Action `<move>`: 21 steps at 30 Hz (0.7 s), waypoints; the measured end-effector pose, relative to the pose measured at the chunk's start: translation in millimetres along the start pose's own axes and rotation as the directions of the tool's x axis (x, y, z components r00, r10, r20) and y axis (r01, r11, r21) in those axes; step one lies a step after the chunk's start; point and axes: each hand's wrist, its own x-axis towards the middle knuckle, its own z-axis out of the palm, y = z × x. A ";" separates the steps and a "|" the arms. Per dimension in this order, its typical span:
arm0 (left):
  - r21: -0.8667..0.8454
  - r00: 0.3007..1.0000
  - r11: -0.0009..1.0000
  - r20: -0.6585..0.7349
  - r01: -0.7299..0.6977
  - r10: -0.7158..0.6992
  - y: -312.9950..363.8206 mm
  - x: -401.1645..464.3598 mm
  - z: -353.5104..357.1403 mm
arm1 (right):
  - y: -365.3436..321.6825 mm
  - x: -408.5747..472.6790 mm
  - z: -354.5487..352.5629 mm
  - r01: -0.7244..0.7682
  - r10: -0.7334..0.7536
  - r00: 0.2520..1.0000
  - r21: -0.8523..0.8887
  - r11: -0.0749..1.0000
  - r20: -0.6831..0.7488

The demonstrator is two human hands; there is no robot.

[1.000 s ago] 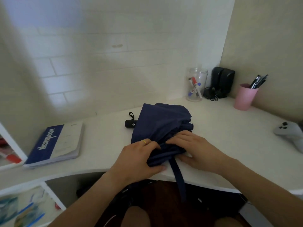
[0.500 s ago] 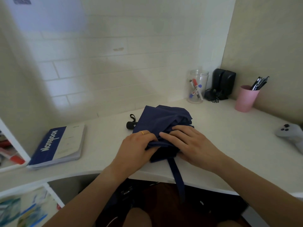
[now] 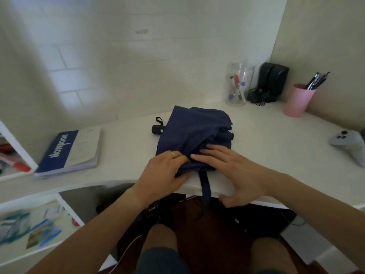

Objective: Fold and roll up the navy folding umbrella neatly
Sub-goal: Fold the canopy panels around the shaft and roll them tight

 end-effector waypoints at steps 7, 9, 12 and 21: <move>0.008 0.999 0.999 -0.016 -0.031 0.031 6.8 -11.8 2.5 | -24.3 -4.2 38.4 -0.180 0.122 0.972 -0.299 0.937 -0.202; -0.002 0.999 1.000 -0.011 -0.031 0.031 7.4 -13.2 1.0 | -28.1 -2.1 43.8 -0.205 0.128 0.956 -0.285 0.936 -0.265; -0.041 1.000 0.999 0.011 -0.009 0.010 10.2 -12.6 -7.1 | -22.4 5.9 38.5 -0.184 0.079 0.936 -0.284 0.941 -0.344; -0.638 0.747 0.599 -0.056 0.483 -0.662 -22.6 40.0 -49.9 | 0.1 22.2 -3.7 0.040 -0.189 0.893 -0.345 0.938 -0.409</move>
